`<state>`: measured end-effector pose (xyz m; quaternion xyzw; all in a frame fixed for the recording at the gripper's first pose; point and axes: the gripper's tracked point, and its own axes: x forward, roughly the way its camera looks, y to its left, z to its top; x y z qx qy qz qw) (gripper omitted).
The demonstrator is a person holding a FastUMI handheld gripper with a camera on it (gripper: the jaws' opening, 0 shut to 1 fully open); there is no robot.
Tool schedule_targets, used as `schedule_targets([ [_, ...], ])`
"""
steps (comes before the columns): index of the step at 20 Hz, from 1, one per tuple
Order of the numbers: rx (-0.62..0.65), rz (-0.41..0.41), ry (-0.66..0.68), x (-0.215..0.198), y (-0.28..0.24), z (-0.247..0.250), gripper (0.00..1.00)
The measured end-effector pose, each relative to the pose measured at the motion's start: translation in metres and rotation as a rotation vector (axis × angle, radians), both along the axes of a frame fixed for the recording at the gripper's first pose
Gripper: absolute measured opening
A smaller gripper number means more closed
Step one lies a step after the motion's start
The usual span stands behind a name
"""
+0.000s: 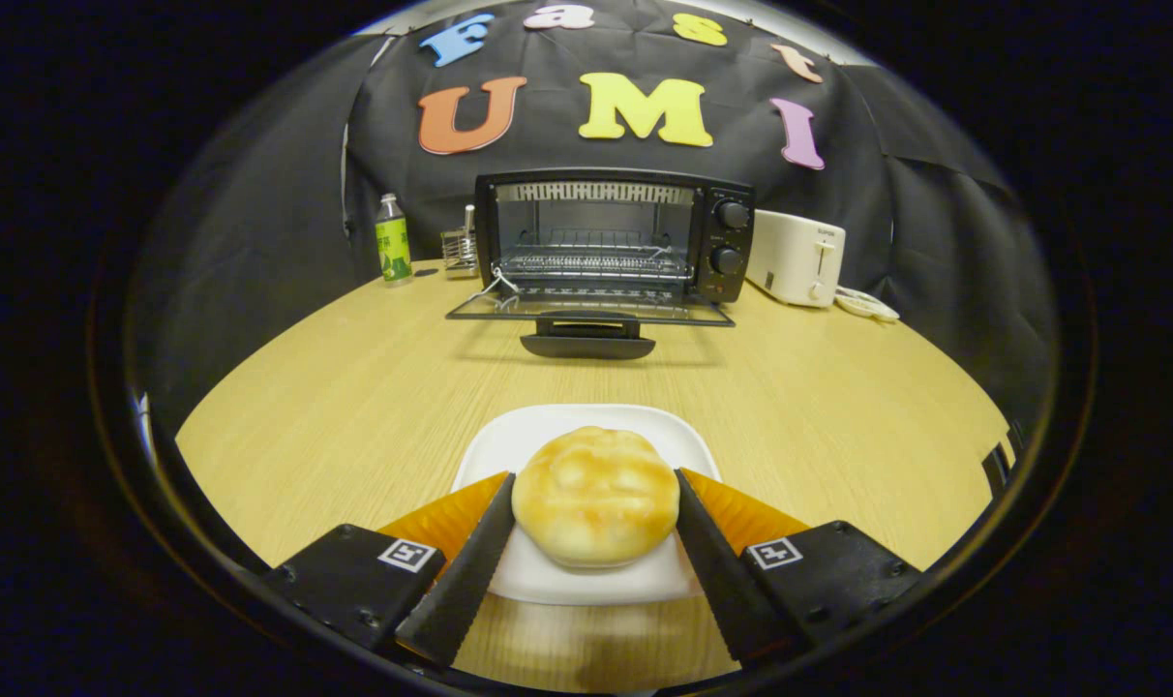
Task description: Open the toaster oven, put the food inside, and close the toaster oven door.
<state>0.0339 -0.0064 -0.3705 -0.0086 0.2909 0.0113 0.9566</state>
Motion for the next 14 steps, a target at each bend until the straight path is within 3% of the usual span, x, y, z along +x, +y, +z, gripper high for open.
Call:
schedule_targets([
  [9, 0.02, -0.012, -0.004, -0.002, -0.001, 0.003, 0.89],
  [14, 0.114, -0.005, -0.09, 0.001, 0.006, 0.039, 0.88],
])
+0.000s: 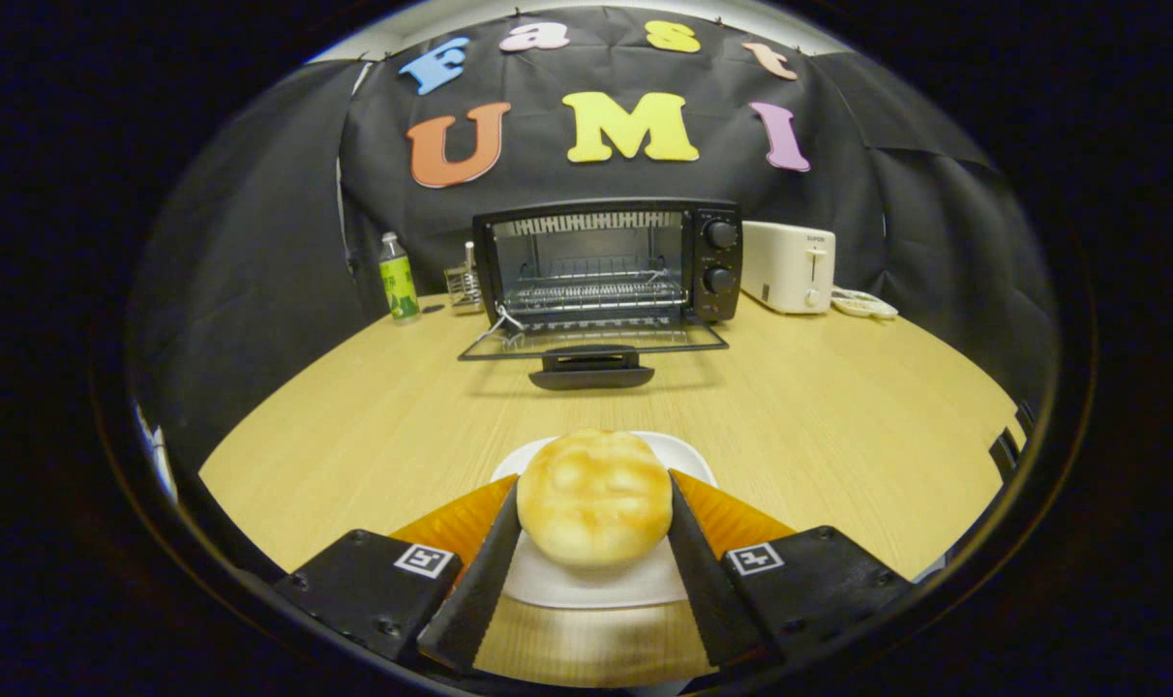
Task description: Open the toaster oven, put the food inside, and close the toaster oven door.
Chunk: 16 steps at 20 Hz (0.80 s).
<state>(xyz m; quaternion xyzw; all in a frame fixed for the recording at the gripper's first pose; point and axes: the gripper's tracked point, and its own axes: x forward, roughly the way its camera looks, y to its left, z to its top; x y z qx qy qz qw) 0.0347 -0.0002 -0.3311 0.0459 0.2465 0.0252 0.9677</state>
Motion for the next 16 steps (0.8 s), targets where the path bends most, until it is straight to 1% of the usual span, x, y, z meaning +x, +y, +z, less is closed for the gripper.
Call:
schedule_targets([
  [3, 0.094, -0.001, -0.068, 0.01, 0.007, 0.034, 0.88],
  [5, 0.131, 0.01, -0.11, 0.019, 0.013, 0.056, 0.87],
  [10, 0.287, 0.035, -0.198, 0.06, 0.03, 0.108, 0.87],
  [12, 0.322, 0.057, -0.21, 0.081, 0.04, 0.119, 0.87],
  [13, 0.322, 0.045, -0.208, 0.094, 0.038, 0.119, 0.87],
  [16, 0.376, 0.039, -0.203, 0.132, 0.044, 0.118, 0.87],
])
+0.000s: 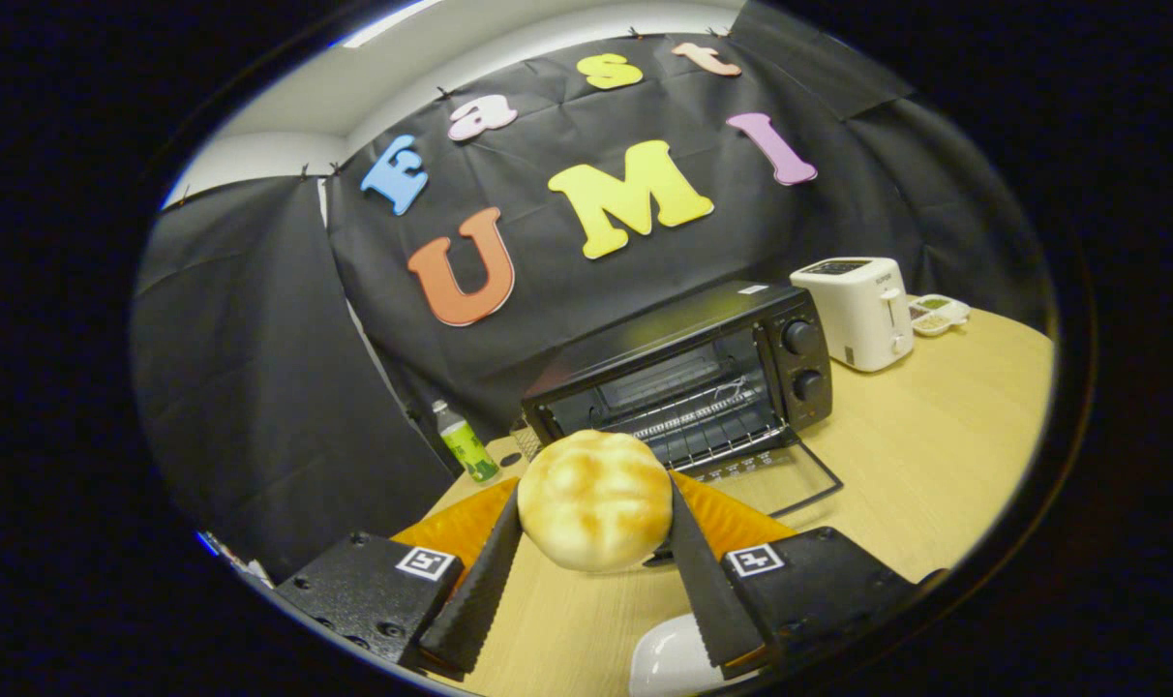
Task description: Open the toaster oven, put the food inside, and close the toaster oven door.
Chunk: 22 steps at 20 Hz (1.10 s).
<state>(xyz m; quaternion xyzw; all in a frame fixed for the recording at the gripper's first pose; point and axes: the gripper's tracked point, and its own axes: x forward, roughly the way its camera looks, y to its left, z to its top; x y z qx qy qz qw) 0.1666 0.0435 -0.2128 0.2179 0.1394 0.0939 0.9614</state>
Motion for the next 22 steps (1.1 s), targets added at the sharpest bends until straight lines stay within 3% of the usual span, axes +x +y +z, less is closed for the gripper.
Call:
schedule_targets([
  [7, 0.026, -0.035, 0.037, 0.091, -0.01, -0.021, 0.87],
  [14, -0.02, -0.054, 0.205, 0.18, -0.021, -0.065, 0.87],
  [22, -0.095, -0.094, 0.251, 0.237, -0.039, -0.085, 0.89],
])
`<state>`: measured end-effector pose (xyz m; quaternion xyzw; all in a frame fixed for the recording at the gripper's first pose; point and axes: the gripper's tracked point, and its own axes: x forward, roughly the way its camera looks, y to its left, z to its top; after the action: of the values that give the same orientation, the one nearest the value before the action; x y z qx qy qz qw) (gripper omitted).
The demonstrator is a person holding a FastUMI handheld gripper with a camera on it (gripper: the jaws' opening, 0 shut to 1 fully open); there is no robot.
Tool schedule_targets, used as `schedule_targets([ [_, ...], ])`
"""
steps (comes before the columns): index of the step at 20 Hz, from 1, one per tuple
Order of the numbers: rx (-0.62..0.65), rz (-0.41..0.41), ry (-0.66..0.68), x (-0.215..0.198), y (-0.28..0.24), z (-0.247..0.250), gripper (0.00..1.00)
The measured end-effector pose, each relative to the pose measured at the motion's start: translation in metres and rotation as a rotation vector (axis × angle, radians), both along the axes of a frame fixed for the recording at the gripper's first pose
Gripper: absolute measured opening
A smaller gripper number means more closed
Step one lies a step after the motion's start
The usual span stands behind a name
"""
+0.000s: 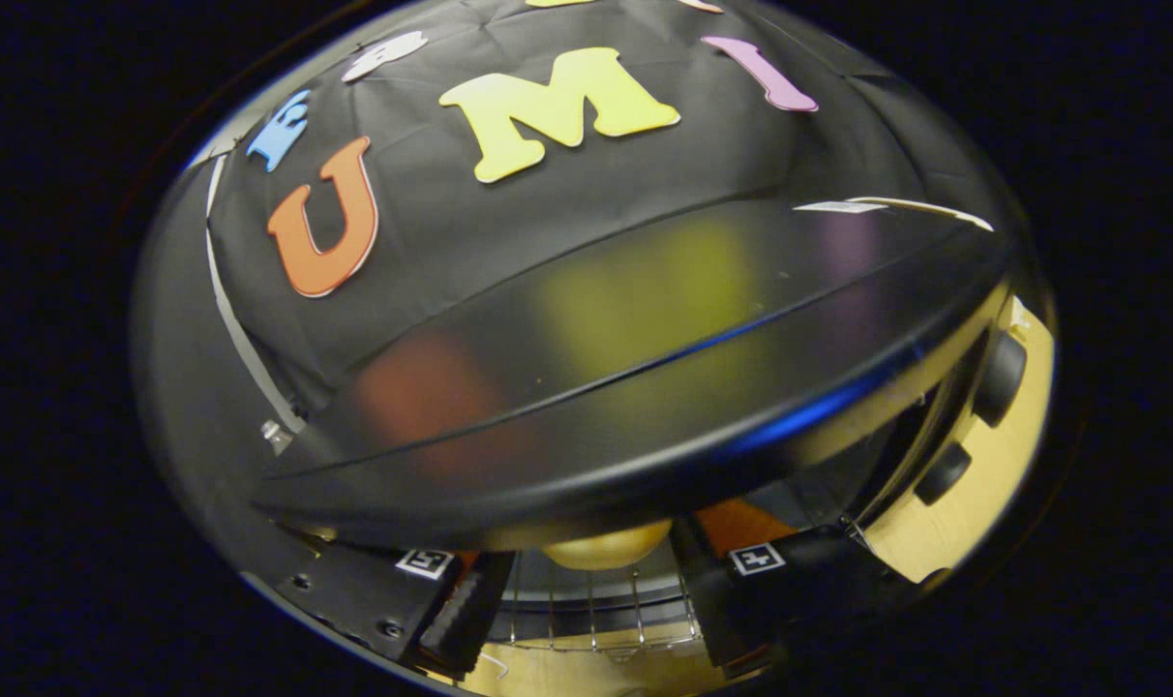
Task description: Open the toaster oven, put the food inside, and close the toaster oven door.
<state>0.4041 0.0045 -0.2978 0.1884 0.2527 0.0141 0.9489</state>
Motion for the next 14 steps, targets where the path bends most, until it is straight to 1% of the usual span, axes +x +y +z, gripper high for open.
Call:
schedule_targets([
  [2, -0.036, 0.001, 0.025, -0.001, 0.0, -0.008, 0.92],
  [5, -0.008, -0.007, 0.027, -0.017, 0.002, -0.001, 0.95],
  [7, 0.01, -0.018, -0.016, -0.034, 0.002, 0.018, 0.98],
  [9, 0.013, -0.014, -0.061, -0.052, 0.004, 0.036, 0.98],
  [11, -0.038, -0.017, -0.071, -0.078, 0.0, 0.046, 0.99],
  [14, -0.123, -0.014, -0.05, -0.118, -0.005, 0.048, 0.99],
])
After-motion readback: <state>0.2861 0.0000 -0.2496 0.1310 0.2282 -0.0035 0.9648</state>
